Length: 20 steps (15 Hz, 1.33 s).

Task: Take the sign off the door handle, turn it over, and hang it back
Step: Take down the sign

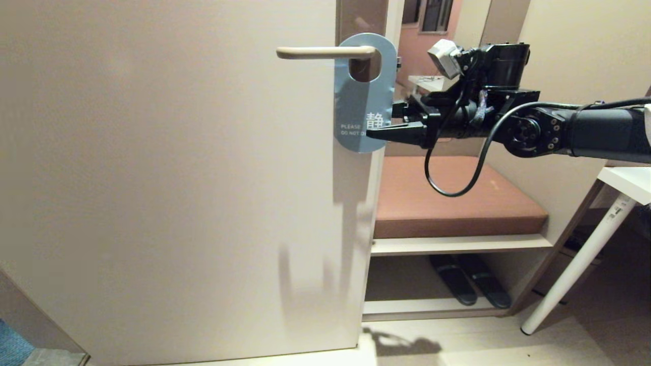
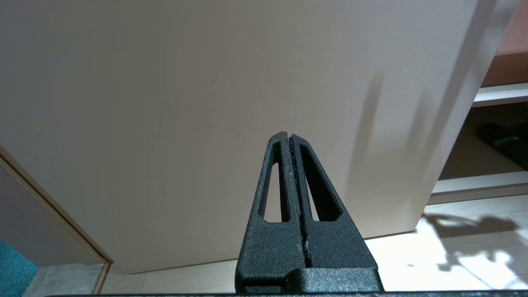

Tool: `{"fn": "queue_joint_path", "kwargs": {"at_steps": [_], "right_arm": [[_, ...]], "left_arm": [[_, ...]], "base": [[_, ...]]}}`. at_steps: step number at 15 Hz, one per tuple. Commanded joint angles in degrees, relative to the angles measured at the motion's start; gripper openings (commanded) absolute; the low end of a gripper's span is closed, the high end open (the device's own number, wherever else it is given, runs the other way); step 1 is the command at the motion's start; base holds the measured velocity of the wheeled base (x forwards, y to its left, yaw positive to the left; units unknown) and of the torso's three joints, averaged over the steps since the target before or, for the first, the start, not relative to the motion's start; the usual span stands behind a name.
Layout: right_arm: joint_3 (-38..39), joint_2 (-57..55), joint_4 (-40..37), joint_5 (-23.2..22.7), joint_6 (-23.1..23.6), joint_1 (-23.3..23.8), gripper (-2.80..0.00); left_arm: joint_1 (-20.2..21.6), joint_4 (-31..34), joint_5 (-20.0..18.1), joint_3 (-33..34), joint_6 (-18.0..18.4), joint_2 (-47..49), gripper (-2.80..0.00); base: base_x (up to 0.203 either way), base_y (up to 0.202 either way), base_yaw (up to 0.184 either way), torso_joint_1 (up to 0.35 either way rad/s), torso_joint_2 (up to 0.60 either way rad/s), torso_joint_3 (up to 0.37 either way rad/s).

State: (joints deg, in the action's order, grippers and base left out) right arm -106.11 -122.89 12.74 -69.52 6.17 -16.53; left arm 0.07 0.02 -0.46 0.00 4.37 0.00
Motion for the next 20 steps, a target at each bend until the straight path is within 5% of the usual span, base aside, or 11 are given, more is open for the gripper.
{"fn": "queue_joint_path", "kwargs": {"at_steps": [1,20], "right_arm": [[-0.97,-0.83,0.09,-0.44,-0.01,-0.32,0.00],[-6.41,-2.88,0.16,-0.24,-2.48,-1.93,0.00]], "left_arm": [[0.01,-0.02,0.02,0.00,0.02,0.05,-2.80],[0.01,-0.02,0.02,0.00,0.02,0.09,-2.80]], "base": [[0.000,0.000,0.000,0.000,0.00,0.000],[0.000,0.000,0.000,0.000,0.00,0.000]]}}
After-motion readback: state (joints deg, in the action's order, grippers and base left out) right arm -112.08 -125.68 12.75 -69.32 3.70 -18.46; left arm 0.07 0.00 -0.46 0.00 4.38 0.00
